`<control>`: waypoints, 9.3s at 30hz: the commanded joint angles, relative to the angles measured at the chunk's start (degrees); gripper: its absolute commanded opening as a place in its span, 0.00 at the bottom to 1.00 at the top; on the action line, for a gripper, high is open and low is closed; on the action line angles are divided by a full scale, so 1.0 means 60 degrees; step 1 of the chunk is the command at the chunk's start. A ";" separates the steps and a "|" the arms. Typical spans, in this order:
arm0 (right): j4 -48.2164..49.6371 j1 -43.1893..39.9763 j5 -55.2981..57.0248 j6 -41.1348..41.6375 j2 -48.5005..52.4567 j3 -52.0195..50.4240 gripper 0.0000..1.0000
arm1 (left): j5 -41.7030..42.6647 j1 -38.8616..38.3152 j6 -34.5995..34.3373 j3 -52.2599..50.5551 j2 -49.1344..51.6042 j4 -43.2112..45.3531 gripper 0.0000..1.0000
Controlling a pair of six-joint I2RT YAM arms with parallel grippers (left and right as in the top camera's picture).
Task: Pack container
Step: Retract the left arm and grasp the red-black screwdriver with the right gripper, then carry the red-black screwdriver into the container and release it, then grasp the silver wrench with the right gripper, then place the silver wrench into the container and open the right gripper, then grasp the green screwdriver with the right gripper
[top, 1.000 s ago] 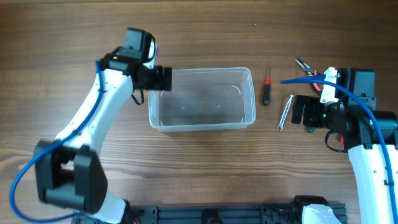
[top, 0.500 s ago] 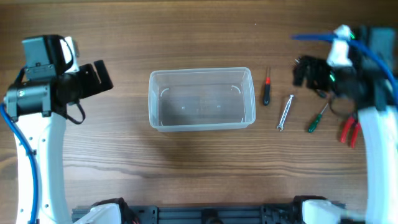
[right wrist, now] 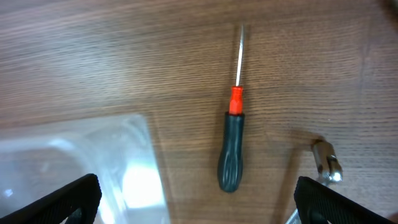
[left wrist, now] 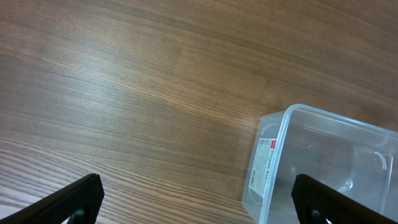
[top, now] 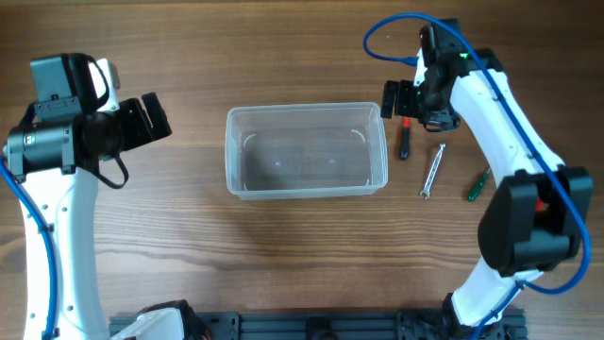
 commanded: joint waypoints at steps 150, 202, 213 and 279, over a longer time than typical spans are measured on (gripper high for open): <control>-0.1366 -0.0936 0.1362 0.3960 -0.3920 -0.1472 1.00 | 0.0153 0.0044 -0.0011 0.0098 0.0040 -0.0219 1.00; 0.2167 -0.1443 0.0153 0.0933 0.0120 -0.3912 0.24 | 0.0153 0.0044 -0.0015 0.0098 0.0040 -0.0226 1.00; 0.2076 -0.1443 -0.0175 0.0342 0.0007 -0.3661 0.04 | 0.0084 0.0528 -0.0171 0.0106 0.0036 -0.0062 1.00; -0.2699 -0.2801 0.1446 0.5526 -0.3694 -0.0113 1.00 | 0.1552 0.1395 0.1271 0.0127 0.0040 0.1217 1.00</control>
